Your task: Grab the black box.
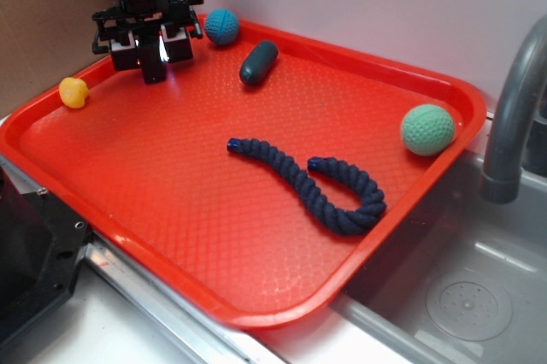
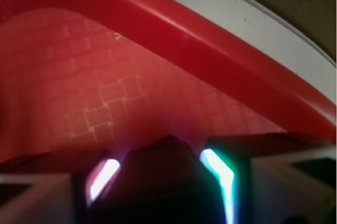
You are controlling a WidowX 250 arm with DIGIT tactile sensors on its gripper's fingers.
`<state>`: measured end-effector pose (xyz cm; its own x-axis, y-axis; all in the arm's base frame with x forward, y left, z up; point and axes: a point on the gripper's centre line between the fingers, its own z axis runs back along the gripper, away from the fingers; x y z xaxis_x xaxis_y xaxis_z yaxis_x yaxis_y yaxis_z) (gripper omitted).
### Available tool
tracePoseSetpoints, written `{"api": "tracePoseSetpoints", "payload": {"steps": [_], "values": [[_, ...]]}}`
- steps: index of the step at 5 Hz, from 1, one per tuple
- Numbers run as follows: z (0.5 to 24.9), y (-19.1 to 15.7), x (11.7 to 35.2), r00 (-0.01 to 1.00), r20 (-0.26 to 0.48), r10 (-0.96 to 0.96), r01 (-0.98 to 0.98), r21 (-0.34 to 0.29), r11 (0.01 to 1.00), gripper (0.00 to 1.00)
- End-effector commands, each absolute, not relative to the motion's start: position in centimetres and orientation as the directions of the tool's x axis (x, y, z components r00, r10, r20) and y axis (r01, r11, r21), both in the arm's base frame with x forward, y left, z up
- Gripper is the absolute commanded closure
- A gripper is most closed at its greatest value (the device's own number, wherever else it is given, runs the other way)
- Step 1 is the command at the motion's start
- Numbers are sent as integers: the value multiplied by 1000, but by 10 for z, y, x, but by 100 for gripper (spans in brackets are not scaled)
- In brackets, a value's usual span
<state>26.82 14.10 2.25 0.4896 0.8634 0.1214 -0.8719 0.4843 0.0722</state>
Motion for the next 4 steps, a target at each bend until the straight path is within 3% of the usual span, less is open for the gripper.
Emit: {"api": "tracePoseSetpoints", "payload": {"steps": [1,2,3,4], "values": [[77,135,246,554,124,823,-830,13,557,100],[115,115,232,618,136,774,-777,-43,628,100],[163,75,202,739,156,656,-640,-144,755,100],[213,44,189,838,167,520,-494,-172,852,100]]}}
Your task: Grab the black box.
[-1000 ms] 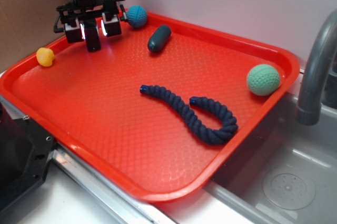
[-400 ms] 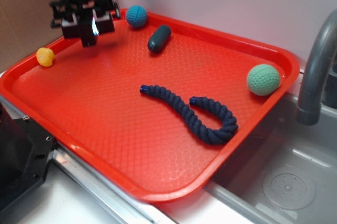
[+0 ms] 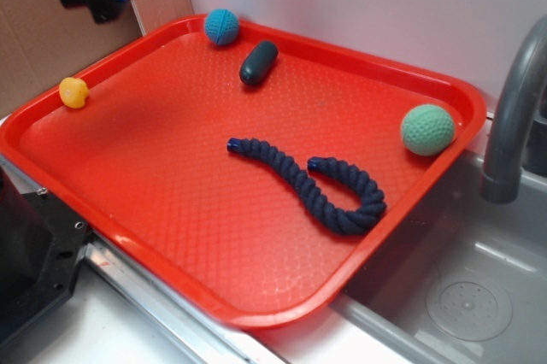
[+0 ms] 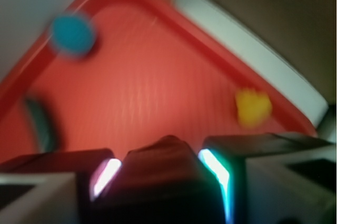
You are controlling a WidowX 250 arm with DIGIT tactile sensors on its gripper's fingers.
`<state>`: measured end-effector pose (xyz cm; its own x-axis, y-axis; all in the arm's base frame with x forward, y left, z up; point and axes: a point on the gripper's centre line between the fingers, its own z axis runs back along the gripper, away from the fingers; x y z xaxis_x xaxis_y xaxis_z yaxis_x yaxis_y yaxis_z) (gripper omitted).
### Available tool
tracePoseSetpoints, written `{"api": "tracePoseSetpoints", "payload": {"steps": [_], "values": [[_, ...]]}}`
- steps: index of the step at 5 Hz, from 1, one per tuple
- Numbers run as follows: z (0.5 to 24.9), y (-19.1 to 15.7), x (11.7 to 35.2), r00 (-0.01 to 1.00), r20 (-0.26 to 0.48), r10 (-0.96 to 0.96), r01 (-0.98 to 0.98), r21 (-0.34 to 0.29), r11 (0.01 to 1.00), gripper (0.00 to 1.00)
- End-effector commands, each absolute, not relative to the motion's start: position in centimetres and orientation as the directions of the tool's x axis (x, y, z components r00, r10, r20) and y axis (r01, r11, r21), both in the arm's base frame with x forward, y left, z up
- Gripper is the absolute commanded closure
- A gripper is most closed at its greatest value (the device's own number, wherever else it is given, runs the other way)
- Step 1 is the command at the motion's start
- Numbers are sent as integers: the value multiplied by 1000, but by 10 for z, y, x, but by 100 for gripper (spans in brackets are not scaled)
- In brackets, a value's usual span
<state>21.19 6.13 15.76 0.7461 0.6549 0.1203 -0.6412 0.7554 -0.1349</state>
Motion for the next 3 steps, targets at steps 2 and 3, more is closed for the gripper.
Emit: {"api": "tracePoseSetpoints", "payload": {"steps": [2,3], "values": [[229,10,200,927,192,323,-287,-195,938,100],[223,15,205,918,185,351,-325,-156,933,100]]}}
